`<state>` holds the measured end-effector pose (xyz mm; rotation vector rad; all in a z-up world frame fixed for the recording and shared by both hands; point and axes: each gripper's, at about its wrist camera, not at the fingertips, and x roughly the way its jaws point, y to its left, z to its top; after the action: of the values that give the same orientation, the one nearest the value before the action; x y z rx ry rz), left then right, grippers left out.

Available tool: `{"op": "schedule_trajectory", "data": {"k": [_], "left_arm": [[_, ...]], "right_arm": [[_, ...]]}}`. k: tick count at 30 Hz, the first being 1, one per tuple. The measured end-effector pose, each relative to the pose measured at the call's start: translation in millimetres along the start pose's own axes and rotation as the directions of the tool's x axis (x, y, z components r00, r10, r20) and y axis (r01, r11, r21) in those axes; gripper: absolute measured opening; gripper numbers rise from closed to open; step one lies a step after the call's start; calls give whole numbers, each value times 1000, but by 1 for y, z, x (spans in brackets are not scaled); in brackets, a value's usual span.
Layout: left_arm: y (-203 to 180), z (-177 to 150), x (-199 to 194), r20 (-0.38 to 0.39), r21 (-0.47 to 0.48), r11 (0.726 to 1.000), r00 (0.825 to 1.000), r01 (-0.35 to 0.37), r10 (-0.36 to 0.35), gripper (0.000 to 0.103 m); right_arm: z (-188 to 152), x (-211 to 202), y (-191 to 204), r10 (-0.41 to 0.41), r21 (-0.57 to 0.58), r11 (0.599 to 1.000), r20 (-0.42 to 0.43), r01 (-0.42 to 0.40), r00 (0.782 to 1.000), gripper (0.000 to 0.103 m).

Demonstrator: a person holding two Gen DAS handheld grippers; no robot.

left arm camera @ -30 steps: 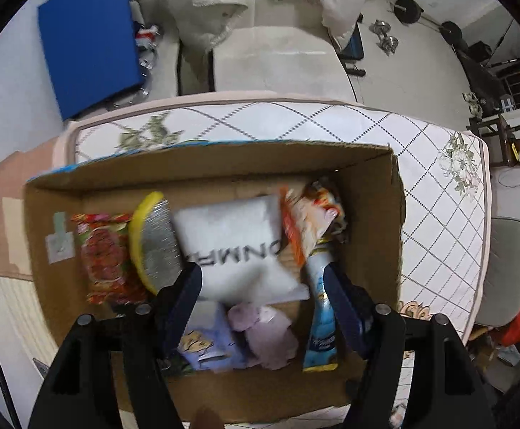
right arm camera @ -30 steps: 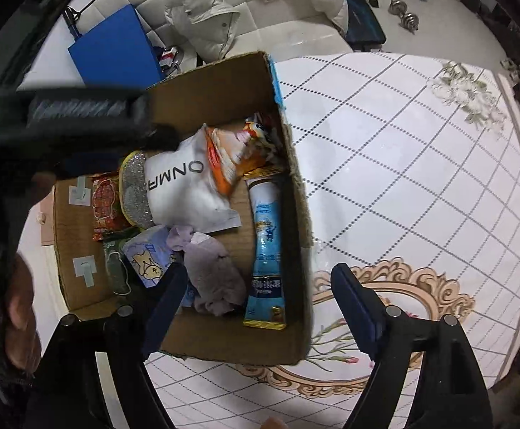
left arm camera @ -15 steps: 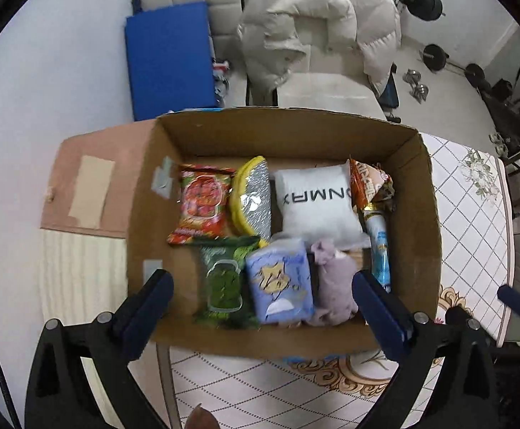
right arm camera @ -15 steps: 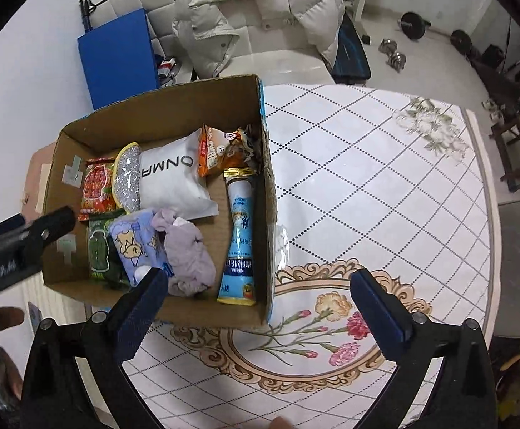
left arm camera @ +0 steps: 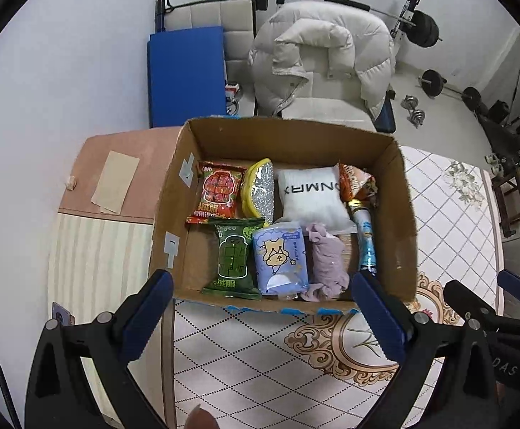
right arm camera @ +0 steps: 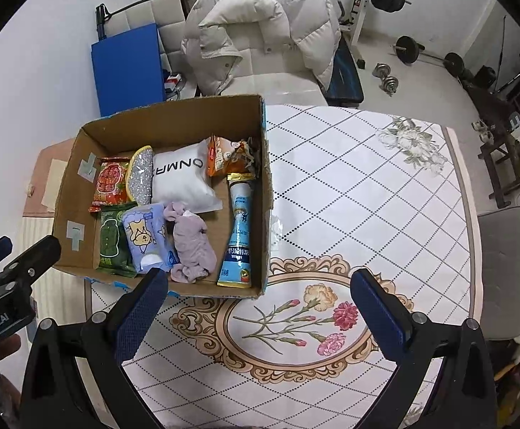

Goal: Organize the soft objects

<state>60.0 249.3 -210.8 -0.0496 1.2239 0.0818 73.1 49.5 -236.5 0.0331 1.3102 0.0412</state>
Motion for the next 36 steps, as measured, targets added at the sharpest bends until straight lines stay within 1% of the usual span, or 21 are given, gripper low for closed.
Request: {"op": "schedule_trajectory", "data": {"k": [3, 8, 13, 14, 18, 25, 28, 32, 36], "left_arm": [[-4, -5, -28, 39, 12, 1000, 999, 4, -4, 103], [-12, -15, -82, 111, 6, 1000, 994, 19, -19, 103], [-26, -31, -132, 192, 42, 999, 981, -15, 7, 103], [-28, -35, -143, 205, 43, 999, 979, -11, 2, 103], [-29, -45, -167, 221, 32, 999, 975, 12, -18, 103], [-30, -63, -206, 258, 9, 999, 966, 33, -35, 103], [-30, -68, -217, 275, 8, 999, 961, 34, -35, 103], [-34, -73, -223, 286, 15, 999, 958, 28, -31, 103], [-35, -76, -224, 280, 13, 1000, 959, 27, -29, 103]], "right_arm": [[-5, -22, -5, 9, 5, 1000, 25, -9, 1000, 103], [-22, -85, -12, 19, -1, 1000, 114, -19, 993, 103], [-43, -151, -16, 24, -22, 1000, 208, -20, 978, 103], [-47, -166, -16, 25, -26, 999, 229, -19, 973, 103], [-61, -203, -20, 25, -36, 999, 283, -15, 959, 103], [-82, -249, -26, 17, -52, 999, 345, 1, 938, 103], [-88, -261, -31, 14, -49, 999, 359, 3, 933, 103], [-93, -271, -35, 8, -48, 999, 373, 11, 928, 103], [-96, -275, -35, -1, -55, 998, 379, 24, 925, 103]]}}
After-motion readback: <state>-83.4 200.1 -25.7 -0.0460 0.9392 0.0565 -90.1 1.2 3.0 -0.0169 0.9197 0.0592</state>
